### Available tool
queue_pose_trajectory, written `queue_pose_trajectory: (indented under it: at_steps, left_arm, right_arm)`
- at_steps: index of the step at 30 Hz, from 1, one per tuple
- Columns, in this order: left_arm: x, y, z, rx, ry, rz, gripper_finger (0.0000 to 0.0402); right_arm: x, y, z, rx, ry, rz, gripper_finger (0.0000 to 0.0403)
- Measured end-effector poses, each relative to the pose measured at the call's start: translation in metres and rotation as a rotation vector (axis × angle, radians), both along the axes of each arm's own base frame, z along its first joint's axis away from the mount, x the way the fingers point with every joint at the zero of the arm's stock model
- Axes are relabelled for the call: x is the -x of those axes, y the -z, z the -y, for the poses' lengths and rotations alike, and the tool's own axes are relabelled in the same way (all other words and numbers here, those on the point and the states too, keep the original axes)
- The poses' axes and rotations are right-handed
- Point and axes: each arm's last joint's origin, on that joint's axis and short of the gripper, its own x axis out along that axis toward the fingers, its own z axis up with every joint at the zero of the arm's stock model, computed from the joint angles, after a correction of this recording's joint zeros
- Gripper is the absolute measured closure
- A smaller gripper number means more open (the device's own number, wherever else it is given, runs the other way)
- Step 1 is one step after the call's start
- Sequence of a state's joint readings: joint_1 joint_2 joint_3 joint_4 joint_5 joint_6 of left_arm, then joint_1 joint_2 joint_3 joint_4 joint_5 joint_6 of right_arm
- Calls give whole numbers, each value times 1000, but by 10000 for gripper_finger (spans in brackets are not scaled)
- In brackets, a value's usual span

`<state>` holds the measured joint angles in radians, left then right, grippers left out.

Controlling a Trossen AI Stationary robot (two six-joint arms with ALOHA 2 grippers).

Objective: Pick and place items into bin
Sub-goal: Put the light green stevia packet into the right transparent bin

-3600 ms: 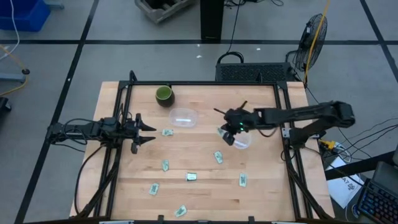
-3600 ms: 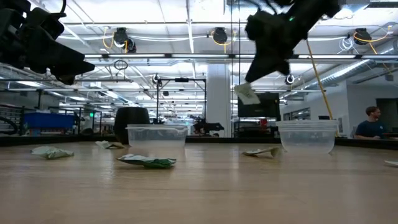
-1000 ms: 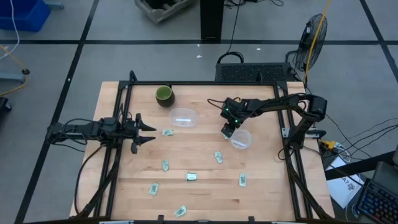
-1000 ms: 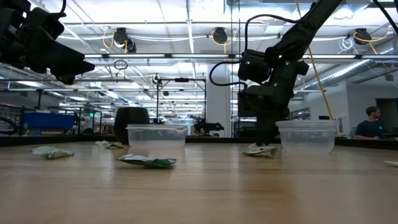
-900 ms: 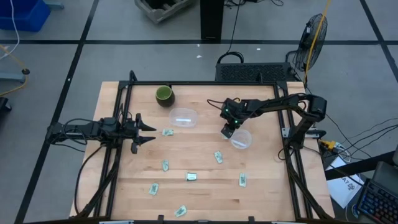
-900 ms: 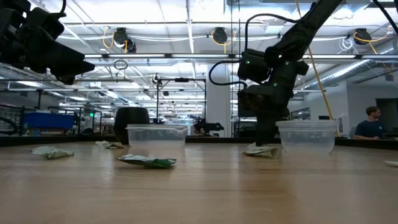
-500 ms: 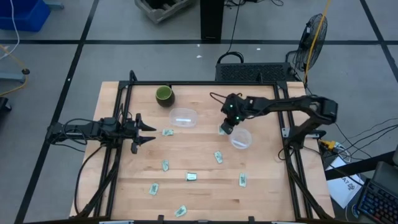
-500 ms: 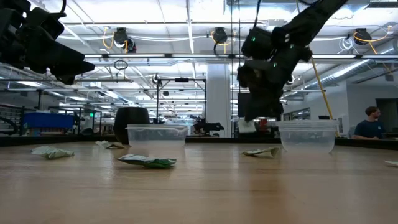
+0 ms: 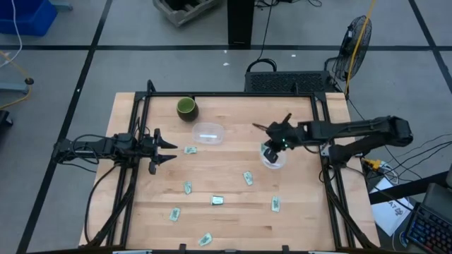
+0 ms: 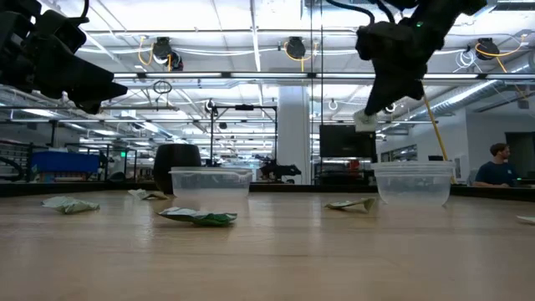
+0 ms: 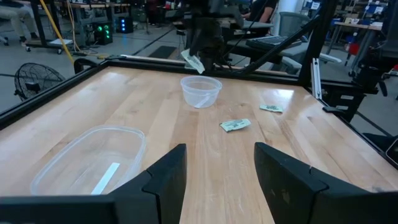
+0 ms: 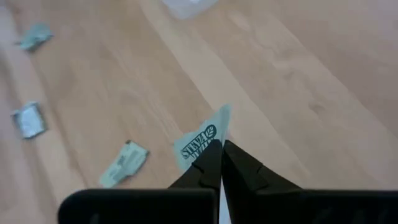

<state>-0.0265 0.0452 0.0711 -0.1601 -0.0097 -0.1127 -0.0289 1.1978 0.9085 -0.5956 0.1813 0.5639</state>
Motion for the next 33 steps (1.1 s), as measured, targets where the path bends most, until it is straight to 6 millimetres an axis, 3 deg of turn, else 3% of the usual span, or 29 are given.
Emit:
queue_pose_trajectory:
  at_steps: [8,19,33]
  left_arm:
    - [0,0,0,0,0,0,210]
    - [0,0,0,0,0,4,210]
    - [0,-1,0,0,0,5,210]
  right_arm:
    - [2,20,-15,4,27,-85,403]
    - [19,59,-16,-18,58,-169,399]
    - [14,58,-25,0,-15,-90,307]
